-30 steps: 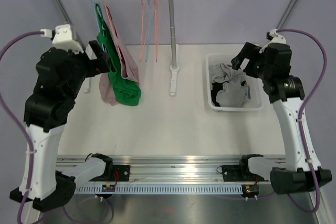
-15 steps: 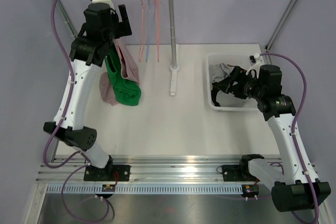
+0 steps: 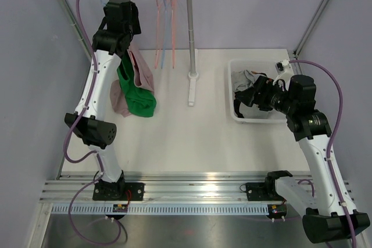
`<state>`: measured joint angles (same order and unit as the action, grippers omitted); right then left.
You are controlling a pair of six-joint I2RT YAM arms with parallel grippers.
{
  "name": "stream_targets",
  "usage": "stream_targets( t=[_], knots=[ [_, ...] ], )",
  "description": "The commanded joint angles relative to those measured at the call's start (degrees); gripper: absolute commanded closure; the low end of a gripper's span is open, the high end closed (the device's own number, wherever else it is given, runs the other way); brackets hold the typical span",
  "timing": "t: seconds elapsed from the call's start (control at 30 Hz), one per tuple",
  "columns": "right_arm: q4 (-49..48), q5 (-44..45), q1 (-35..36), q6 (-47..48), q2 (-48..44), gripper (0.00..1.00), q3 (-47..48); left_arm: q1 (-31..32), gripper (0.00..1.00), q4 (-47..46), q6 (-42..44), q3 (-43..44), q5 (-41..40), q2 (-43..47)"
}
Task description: Remove the tank top from the hanger
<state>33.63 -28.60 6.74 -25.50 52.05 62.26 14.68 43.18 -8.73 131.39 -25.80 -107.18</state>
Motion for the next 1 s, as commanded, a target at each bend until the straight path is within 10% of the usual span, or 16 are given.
stream_targets(
  t=[0.0, 0.17, 0.5, 0.63, 0.97],
  knots=[
    [-2.95, -0.23, 0.81, 0.80, 0.59, 0.16, 1.20, -0.88, 0.44, -3.80, 0.65, -0.08, -1.10, 0.39],
    [-2.52, 0.21, 1.34, 1.15, 1.82, 0.17, 1.99, -1.40, 0.72, -4.07, 0.73, 0.09, 0.93, -0.75],
    [-1.99, 0.91, 1.70, 1.41, 1.03, 0.19, 2.52, -3.95, 0.72, -2.66, -0.93, 0.27, 3.56, -2.51],
    [-1.37, 1.44, 1.96, 1.76, 1.21, 0.19, 2.87, -4.04, 1.00, -2.57, -1.37, 0.35, 4.88, -2.25],
    [-0.41, 2.06, 2.13, 2.21, 1.39, 0.20, 4.10, -3.95, 1.00, -4.76, -3.31, -0.87, 12.35, 6.35]
  ],
)
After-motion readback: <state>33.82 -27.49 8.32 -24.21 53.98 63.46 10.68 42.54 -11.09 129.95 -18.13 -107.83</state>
